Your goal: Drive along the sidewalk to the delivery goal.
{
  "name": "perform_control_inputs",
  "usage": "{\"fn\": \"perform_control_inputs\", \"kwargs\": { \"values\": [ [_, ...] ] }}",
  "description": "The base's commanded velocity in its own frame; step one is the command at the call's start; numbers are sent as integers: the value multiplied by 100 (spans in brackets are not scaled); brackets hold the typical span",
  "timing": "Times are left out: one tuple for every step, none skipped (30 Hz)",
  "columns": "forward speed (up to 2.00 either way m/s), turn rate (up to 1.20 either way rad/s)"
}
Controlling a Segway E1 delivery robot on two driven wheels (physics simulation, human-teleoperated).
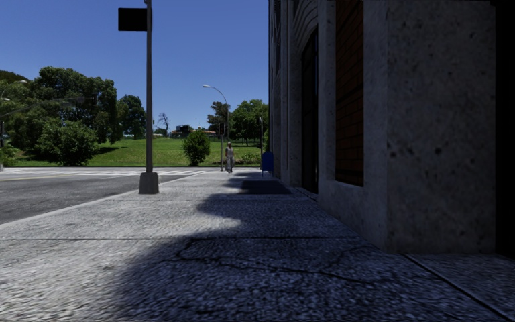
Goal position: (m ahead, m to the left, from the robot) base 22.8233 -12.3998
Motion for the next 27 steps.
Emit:
{"fn": "perform_control_inputs", "kwargs": {
  "values": [
    [200, 0],
    [200, 1],
    [200, 7],
    [200, 7],
    [200, 9],
    [200, 10],
    [200, 12],
    [200, 12],
    [200, 15],
    [200, 17],
    [200, 18],
    [200, 18],
    [200, 18],
    [200, 18],
    [200, 18],
    [200, 18],
    [200, 18],
    [200, 19],
    [200, 21],
    [200, 22],
    [200, 22],
    [200, 24],
    [200, 31],
    [200, 35],
    [200, 36],
    [200, 36],
    [200, 36]
  ]
}}
